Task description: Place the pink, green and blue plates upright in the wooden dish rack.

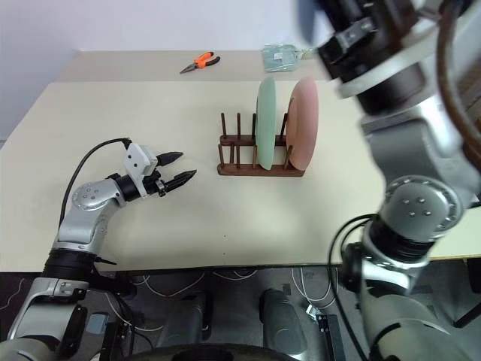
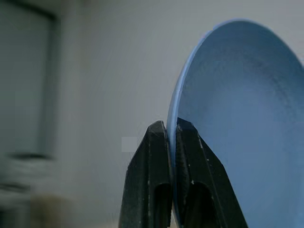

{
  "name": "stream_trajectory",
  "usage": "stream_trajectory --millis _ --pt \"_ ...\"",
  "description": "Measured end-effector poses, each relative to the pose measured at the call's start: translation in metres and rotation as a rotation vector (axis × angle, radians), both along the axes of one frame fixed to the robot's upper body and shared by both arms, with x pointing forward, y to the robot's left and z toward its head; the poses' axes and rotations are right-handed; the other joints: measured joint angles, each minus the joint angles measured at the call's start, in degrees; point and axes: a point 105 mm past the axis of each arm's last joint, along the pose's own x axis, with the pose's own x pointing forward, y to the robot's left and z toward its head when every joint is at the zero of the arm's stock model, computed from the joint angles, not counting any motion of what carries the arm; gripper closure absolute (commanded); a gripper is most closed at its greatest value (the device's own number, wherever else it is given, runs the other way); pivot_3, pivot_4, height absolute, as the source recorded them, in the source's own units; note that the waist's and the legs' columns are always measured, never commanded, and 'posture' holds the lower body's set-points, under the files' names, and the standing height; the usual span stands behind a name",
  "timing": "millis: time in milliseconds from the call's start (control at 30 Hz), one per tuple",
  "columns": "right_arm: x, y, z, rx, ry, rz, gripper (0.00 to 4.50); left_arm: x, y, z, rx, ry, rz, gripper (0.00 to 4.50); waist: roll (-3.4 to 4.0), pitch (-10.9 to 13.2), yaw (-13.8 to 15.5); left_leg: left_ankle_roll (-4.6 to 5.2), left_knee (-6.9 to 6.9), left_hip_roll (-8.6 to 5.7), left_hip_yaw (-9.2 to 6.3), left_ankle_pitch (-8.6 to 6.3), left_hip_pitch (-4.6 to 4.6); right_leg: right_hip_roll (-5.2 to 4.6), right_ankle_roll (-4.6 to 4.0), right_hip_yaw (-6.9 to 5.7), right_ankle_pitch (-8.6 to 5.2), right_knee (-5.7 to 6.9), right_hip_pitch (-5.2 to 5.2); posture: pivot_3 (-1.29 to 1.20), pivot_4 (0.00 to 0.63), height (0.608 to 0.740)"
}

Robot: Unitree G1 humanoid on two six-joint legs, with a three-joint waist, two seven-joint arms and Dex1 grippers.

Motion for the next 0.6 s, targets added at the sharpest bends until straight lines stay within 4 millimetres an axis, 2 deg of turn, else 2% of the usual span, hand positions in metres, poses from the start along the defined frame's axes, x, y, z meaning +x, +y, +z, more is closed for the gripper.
stream_trajectory --millis 133,233,367,600 --pt "0.01 0.029 -0.015 0.123 0.212 0.202 4.45 -0.001 0.002 -0.003 -0.001 0.007 0.006 1.43 0.0 0.0 -0.2 0.0 0.04 -0.01 0.02 0.0 0.01 0.0 -0.05 0.01 -0.02 0.03 -0.02 0.0 0.15 0.732" --pt "0.038 0.044 -0.044 0.166 0.429 0.204 4.45 -0.001 0.002 -0.003 -0.001 0.007 0.007 1.43 0.0 0.0 -0.4 0.01 0.02 0.0 0.02 0.01 0.03 0.05 -0.06 0.01 -0.01 0.05 -0.03 0.0 0.15 0.732" --pt "0.067 0.047 -0.083 0.178 0.63 0.132 4.45 -0.006 0.004 -0.006 -0.003 0.013 0.012 1.43 0.02 0.0 -0.4 0.01 -0.02 0.0 0.03 0.01 0.01 0.05 0.01 0.02 0.02 0.05 -0.08 0.0 0.15 0.732" --pt "0.072 0.051 -0.089 0.188 0.672 0.121 4.45 -0.009 0.005 -0.005 0.001 0.015 0.011 1.43 0.03 0.0 -0.5 0.01 -0.04 0.02 0.02 0.0 0.01 0.11 -0.05 0.02 -0.01 0.06 -0.11 0.0 0.15 0.732"
